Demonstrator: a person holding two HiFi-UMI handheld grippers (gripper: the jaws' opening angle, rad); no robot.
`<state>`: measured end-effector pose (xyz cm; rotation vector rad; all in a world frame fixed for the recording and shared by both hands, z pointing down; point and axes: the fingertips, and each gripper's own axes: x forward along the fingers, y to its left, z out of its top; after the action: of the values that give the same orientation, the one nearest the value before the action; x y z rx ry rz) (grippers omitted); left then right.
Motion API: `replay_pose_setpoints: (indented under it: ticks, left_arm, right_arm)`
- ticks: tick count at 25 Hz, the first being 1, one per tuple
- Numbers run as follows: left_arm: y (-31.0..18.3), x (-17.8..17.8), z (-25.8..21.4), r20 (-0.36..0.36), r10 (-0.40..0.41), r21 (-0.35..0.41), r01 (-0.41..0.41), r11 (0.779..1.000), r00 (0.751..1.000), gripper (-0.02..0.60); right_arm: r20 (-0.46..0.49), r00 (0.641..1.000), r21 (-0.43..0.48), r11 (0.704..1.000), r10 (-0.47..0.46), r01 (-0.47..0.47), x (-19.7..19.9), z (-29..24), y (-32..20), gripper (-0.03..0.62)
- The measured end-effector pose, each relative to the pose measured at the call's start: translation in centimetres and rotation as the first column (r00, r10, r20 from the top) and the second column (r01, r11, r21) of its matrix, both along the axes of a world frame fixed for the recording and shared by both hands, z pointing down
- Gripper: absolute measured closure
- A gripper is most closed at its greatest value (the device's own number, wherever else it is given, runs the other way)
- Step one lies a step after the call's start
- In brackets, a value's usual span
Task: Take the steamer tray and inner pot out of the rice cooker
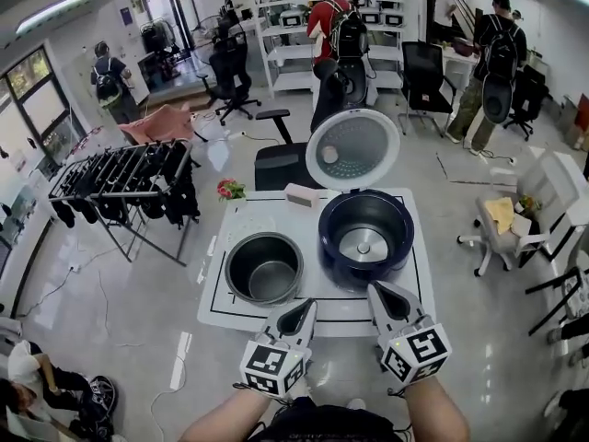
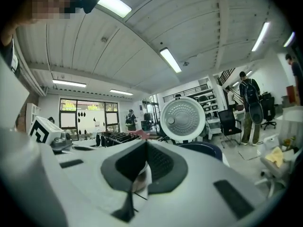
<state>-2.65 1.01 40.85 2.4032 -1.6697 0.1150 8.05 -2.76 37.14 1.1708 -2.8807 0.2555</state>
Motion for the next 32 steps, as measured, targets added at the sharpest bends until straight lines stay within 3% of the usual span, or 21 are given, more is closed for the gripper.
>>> replay_pose_setpoints:
  ticks: [16,32]
  left_arm:
    - [7.2,1.9,1.1,-0.008,-0.222,-0.008,0.222,0.975,0.975,0.578]
    - [7.3,2.9,0.2,0.000,-0.238,0.016,0.238,0.971,0.971,0.578]
  right_arm:
    - [-0.002,0.984,-0.014,0.984,-0.176,0.176,1.6,1.3,5.0,0.592]
    - [0.010,0.984,-0.017,0.984,-0.178,0.178,3.0,1.5,5.5,0.592]
